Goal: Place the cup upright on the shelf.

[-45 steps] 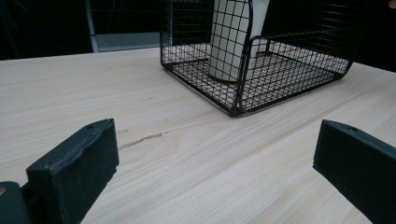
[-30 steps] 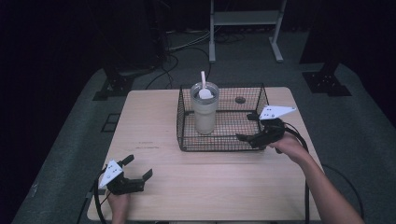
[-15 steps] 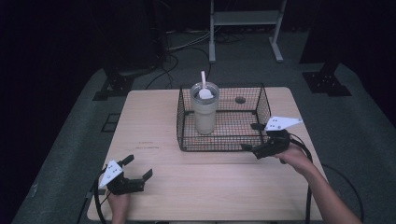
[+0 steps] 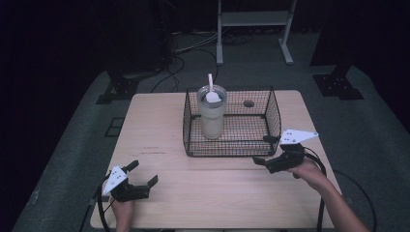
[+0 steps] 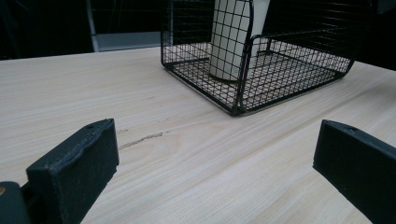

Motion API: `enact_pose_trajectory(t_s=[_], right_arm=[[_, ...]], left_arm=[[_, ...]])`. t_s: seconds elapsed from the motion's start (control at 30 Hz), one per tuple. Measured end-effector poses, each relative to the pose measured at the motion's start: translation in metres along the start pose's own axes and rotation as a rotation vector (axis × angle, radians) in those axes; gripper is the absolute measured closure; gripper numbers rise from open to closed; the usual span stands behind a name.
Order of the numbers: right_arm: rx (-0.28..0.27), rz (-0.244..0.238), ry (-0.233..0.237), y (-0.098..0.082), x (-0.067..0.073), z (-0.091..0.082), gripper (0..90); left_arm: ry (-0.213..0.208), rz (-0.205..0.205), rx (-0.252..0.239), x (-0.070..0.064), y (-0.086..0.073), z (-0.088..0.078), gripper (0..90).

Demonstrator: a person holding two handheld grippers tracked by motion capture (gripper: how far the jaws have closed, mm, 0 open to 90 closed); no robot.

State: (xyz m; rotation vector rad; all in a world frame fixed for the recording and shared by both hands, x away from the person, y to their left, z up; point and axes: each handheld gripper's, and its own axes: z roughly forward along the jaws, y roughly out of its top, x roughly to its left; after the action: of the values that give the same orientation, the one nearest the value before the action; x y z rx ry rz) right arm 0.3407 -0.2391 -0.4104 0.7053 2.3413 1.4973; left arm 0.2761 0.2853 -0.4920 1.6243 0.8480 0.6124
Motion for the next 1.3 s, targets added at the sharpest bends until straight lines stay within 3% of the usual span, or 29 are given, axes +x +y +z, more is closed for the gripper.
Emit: enact_pose_trajectory(t_s=[0.63, 1.3], right_arm=[[-0.003, 0.066, -0.025, -0.037, 0.003, -0.020, 8.8], [-0.034, 0.107, -0.057, -0.061, 0.015, -0.029, 8.8]], left_arm=[[0.002, 0.003, 0.004, 0.000, 0.000, 0.000, 0.0], [0.004, 0.007, 0.006, -0.001, 0.000, 0.001, 0.0]])
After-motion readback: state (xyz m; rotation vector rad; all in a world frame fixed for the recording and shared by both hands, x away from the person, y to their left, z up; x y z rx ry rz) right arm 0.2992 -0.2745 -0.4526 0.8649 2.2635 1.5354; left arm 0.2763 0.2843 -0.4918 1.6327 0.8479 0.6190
